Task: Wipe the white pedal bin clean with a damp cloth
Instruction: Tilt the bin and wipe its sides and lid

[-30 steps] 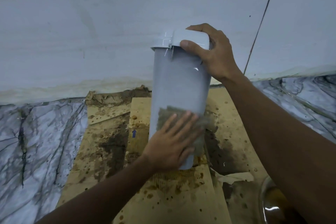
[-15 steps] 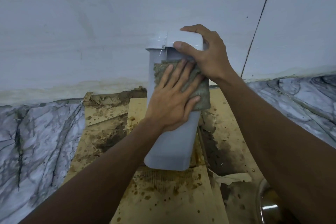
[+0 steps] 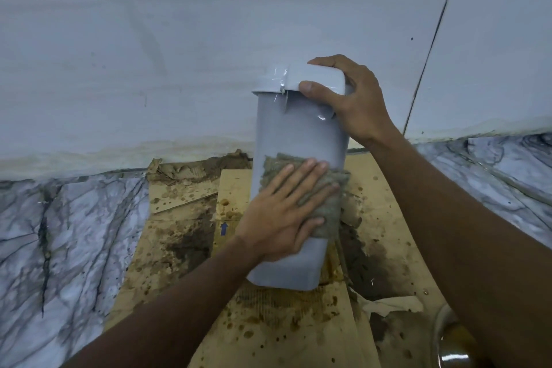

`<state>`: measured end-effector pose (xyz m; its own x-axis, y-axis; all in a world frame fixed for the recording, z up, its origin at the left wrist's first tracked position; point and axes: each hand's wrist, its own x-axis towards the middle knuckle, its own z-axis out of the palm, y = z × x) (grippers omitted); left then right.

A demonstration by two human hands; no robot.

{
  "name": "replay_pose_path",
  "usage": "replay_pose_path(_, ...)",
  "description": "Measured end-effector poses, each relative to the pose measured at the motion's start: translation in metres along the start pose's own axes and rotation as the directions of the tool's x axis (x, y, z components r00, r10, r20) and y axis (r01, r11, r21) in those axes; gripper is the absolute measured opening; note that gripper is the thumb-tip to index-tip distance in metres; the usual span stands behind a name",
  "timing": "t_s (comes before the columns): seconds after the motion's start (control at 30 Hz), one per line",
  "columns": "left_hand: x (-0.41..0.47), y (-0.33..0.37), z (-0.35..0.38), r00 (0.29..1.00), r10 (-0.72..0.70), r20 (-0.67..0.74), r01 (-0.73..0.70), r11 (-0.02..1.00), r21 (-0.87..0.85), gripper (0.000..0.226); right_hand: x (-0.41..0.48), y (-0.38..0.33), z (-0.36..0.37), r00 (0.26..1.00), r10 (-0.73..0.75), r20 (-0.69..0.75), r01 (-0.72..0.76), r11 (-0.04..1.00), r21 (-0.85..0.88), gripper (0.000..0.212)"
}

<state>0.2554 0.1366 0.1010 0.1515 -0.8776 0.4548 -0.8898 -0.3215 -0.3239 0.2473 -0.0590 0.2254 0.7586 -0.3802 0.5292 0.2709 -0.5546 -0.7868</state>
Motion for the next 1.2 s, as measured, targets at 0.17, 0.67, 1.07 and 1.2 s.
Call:
replay_pose_path(0.17, 0.054, -0.023, -0.023, 0.974, -0.196, -0.117, 0.195, 0.981, -0.026, 0.059, -0.001, -0.002, 0.003, 0.999, -0.036, 0.000, 0.036, 0.999, -0.023, 0.047)
replay_pose_path(0.67, -0.100, 0.021, 0.041, 0.925, 0.333, 0.181, -0.338, 0.941, 0.000, 0.065, 0.001, 0.000, 0.002, 1.000, 0.013, 0.013, -0.014, 1.000, 0.023, 0.044)
replay_pose_path(1.07, 0.019, -0.023, -0.008, 0.906, -0.371, -0.204, 0.325, 0.918, -0.229, 0.061, -0.001, -0.004, 0.006, 0.999, -0.042, 0.016, 0.042, 0.999, 0.022, 0.045)
replay_pose_path(1.2, 0.021, -0.014, -0.004, 0.789, -0.562, -0.251, 0.424, 0.792, -0.439, 0.061, -0.005, -0.004, 0.004, 0.998, -0.049, 0.029, 0.048, 0.999, 0.019, 0.049)
